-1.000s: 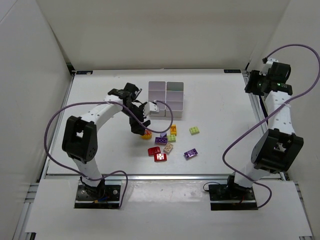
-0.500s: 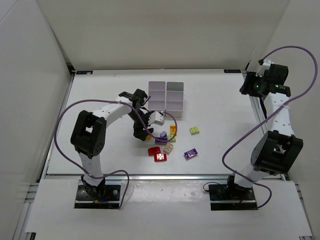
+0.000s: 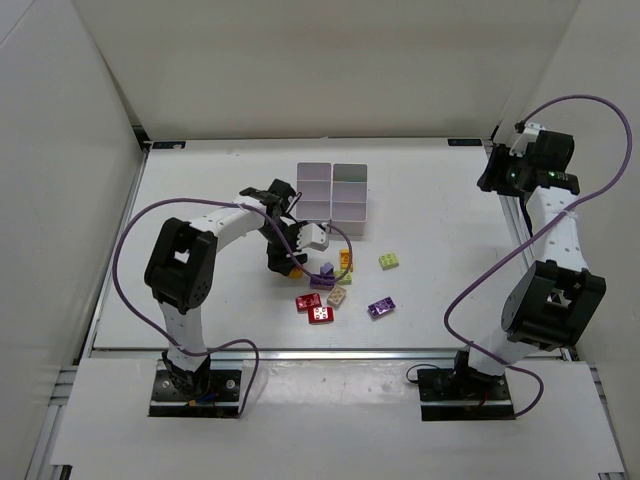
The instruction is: Sort the legos into containers by color
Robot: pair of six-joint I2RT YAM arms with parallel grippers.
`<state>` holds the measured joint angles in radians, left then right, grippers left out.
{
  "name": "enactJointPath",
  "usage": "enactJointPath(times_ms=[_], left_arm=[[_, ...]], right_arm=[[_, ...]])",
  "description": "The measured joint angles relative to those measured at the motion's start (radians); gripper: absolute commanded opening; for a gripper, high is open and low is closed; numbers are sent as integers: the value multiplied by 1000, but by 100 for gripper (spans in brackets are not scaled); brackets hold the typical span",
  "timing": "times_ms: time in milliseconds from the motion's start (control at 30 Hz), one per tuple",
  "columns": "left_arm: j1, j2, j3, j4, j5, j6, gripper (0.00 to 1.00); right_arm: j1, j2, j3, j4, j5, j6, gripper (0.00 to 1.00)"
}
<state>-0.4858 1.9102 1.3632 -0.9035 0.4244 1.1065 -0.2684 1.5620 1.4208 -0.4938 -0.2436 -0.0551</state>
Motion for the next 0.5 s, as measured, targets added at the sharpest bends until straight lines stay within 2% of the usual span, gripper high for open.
enactJointPath(times_ms=[267,400,500], left_arm=[[0,0,-28,23,-16,-3,74],[0,0,-43,22,-17,-4,63],[0,0,-46,23,-17,-5,60]], right_arm=[[0,0,-15,3,-2,-1,60],[0,0,-19,6,-2,-1,60],[0,0,-25,10,-3,-1,60]])
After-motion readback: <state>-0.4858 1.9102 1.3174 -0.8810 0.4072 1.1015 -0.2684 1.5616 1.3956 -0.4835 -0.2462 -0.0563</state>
